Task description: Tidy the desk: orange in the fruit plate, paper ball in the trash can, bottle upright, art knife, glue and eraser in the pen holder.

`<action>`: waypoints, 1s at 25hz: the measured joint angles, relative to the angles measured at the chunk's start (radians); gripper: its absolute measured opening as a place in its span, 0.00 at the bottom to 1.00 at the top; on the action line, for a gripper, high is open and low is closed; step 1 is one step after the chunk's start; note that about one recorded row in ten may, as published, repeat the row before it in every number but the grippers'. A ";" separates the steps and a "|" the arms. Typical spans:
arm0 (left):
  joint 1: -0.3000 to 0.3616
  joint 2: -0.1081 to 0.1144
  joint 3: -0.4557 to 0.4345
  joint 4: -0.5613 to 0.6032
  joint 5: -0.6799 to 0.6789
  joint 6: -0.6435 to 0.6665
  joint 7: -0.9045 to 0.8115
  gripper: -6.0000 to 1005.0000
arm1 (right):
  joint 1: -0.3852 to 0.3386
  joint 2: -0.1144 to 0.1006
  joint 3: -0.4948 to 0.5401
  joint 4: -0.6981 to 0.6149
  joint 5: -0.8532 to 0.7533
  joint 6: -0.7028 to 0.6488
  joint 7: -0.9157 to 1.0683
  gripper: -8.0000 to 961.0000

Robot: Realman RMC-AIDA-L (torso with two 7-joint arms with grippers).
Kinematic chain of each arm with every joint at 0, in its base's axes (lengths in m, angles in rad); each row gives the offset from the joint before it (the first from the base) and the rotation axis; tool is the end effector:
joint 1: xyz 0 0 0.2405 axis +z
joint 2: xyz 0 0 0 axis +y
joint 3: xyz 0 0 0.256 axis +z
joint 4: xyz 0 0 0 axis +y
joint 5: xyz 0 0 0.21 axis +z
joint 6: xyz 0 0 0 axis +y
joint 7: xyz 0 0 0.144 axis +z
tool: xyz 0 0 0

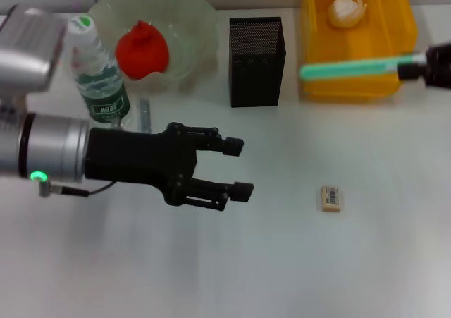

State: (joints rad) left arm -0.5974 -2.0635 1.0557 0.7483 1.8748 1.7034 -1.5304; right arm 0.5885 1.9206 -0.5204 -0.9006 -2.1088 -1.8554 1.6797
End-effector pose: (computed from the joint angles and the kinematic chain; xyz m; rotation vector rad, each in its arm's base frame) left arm -0.1962 0.3185 -0.0222 2.9418 0.4178 0.6322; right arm 0.2492 0.3432 0.1147 -2.7571 0.6580 0.6007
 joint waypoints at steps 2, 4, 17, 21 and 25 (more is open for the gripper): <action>0.013 0.000 -0.044 -0.066 -0.018 0.001 0.081 0.79 | 0.034 -0.012 0.000 -0.038 -0.001 -0.005 0.083 0.19; 0.037 0.001 -0.137 -0.221 -0.037 -0.012 0.252 0.78 | 0.072 -0.027 0.002 -0.071 -0.001 -0.012 0.162 0.19; 0.066 -0.006 -0.204 -0.389 -0.049 -0.079 0.469 0.78 | 0.343 -0.078 -0.176 -0.112 -0.269 0.117 0.498 0.21; 0.075 -0.006 -0.210 -0.405 -0.068 -0.107 0.500 0.78 | 0.427 -0.068 -0.263 -0.013 -0.351 0.216 0.530 0.22; 0.086 -0.006 -0.211 -0.436 -0.092 -0.149 0.535 0.78 | 0.484 -0.053 -0.325 0.067 -0.392 0.291 0.538 0.23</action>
State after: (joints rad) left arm -0.5117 -2.0699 0.8449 0.3120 1.7830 1.5545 -0.9953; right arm 1.0722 1.8673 -0.8454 -0.8338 -2.5011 -1.5643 2.2179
